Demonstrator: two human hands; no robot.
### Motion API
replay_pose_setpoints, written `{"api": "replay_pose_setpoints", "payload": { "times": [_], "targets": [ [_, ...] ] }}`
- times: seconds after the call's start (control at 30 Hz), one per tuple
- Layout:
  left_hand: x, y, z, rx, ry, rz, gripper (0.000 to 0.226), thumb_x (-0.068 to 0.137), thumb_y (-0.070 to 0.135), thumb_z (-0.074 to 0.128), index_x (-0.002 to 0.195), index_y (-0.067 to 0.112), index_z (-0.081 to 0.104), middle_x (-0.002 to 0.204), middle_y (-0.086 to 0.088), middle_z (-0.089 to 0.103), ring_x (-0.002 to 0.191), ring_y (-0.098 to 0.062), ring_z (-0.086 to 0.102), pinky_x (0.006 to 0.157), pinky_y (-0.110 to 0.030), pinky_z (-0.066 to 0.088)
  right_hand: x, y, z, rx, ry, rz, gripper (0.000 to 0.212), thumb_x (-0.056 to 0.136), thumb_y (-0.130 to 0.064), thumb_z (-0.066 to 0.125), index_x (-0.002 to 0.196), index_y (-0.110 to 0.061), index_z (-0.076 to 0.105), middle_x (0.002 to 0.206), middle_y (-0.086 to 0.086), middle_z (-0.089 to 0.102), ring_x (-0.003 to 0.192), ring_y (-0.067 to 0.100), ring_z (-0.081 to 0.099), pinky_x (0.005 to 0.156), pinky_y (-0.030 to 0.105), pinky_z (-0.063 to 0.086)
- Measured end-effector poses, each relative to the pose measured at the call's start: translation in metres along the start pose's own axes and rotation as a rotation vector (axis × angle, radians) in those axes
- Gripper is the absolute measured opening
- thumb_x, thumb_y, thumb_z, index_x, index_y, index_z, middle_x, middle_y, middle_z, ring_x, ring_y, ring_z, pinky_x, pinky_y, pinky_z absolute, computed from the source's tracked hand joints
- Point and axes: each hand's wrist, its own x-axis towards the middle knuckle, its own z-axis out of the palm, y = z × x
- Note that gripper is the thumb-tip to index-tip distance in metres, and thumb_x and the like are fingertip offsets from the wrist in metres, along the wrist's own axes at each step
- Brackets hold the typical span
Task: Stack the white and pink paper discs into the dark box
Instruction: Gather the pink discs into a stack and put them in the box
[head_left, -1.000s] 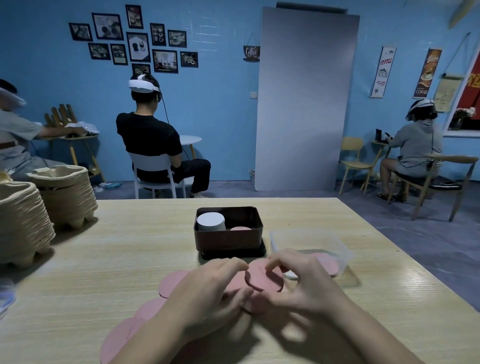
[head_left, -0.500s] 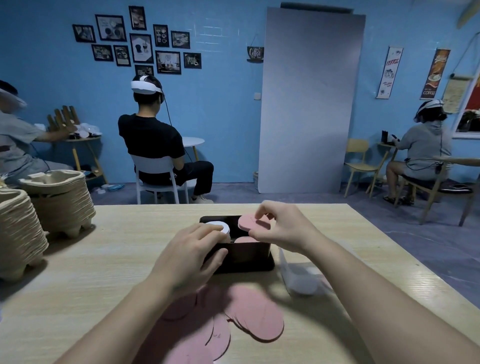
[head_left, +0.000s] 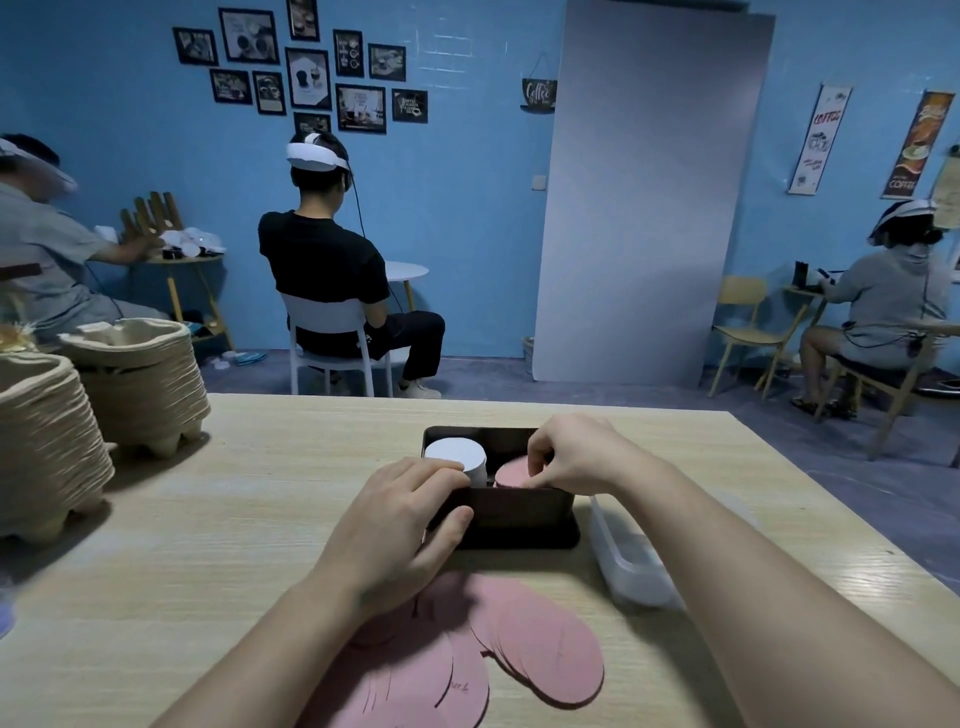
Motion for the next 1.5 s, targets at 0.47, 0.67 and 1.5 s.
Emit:
{"api": "replay_pose_setpoints", "payload": {
  "times": [0.47, 0.67, 1.5],
  "targets": [
    [-0.003, 0.008, -0.01, -0.051, 0.012, -0.049, 0.039, 0.1, 0.046, 0.039, 0.122, 0.025, 0.064, 0.132, 0.012, 0.061, 0.128, -0.011, 0.051, 0.107, -0.034, 0.041, -0.03, 0.006, -0.004, 0.306, 0.234, -0.082, 0.019, 0.084, -0.044, 0.075, 0.073, -0.028, 0.074, 0.074, -0.012, 0.071, 0.072, 0.004, 0.06, 0.066, 0.027, 0.043],
    [-0.007, 0.032, -0.018, -0.089, 0.119, -0.008, 0.029, 0.097, 0.039, 0.05, 0.111, 0.021, 0.067, 0.115, 0.011, 0.066, 0.111, -0.011, 0.059, 0.095, -0.035, 0.049, -0.084, 0.002, 0.017, 0.744, 0.357, -0.294, 0.008, 0.084, -0.015, 0.082, 0.09, -0.016, 0.077, 0.084, -0.001, 0.074, 0.075, 0.013, 0.068, 0.071, 0.029, 0.056],
    [-0.052, 0.07, 0.008, -0.078, -0.267, 0.074, 0.048, 0.086, 0.058, 0.058, 0.128, 0.036, 0.056, 0.125, 0.024, 0.06, 0.117, -0.001, 0.049, 0.099, -0.03, 0.045, -0.185, -0.009, 0.086, 0.31, 0.279, -0.17, 0.04, 0.08, -0.064, 0.066, 0.091, -0.028, 0.053, 0.091, -0.016, 0.058, 0.095, 0.004, 0.049, 0.081, 0.023, 0.045]
  ]
}}
